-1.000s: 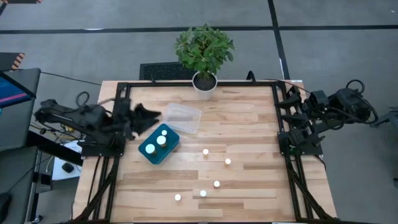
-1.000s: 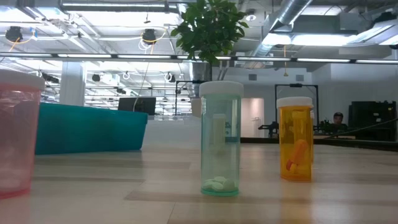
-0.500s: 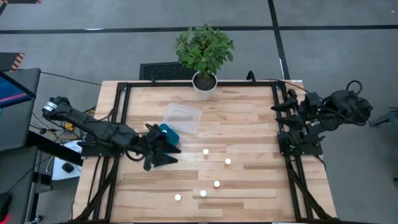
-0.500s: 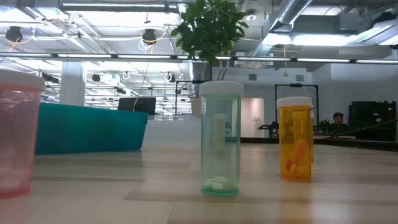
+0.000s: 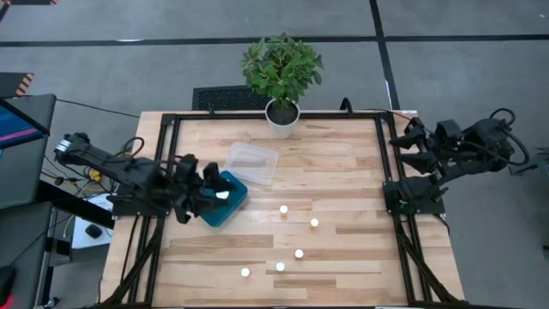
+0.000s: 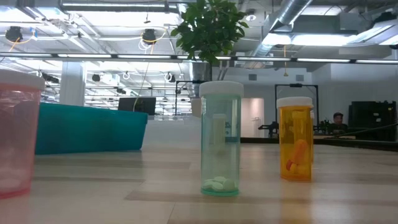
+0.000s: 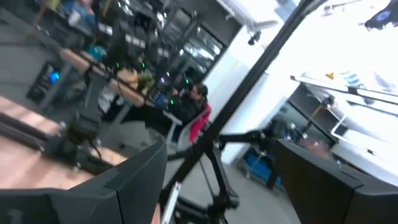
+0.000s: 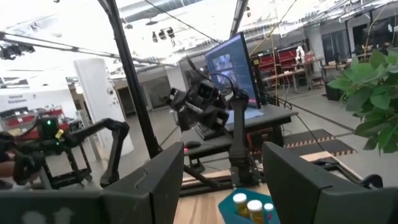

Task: Pick and place medicine bottles into bin by pill shape (circle, oval)
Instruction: Put the orange pill bottle into the transparent bin

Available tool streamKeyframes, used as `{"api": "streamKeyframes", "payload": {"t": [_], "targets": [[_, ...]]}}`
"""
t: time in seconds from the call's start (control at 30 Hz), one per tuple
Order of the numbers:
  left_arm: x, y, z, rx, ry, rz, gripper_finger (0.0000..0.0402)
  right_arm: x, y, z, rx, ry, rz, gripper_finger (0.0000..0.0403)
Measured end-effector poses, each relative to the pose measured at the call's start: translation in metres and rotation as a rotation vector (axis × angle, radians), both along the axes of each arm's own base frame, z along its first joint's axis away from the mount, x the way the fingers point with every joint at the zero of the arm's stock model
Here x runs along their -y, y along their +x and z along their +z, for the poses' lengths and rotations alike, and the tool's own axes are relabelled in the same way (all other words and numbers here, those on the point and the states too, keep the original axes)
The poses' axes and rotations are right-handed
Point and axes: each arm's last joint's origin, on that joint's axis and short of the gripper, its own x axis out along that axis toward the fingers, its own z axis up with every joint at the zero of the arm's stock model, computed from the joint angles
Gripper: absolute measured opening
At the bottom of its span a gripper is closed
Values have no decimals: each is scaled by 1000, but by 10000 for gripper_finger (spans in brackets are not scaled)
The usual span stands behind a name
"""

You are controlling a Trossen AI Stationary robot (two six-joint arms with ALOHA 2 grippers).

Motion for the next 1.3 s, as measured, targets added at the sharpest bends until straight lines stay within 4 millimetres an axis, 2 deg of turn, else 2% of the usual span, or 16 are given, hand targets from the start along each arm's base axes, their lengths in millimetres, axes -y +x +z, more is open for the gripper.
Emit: {"api": "streamKeyframes", "payload": {"t": [0.33,0.53,0.73,1.17,1.3], "targets": [[-10,-14,10,48,17,131,288,0,0,-2,-15,-5,0,226],[-16,-23,16,70,-86,183,288,0,1,-3,-30,-10,0,226],[-19,-30,20,94,8,215,288,0,1,-4,-42,-14,0,226],[-29,-39,24,112,-15,315,288,0,1,-5,-48,-17,1,226],[-32,-40,27,135,-120,353,288,0,1,-5,-48,-16,1,226]]}}
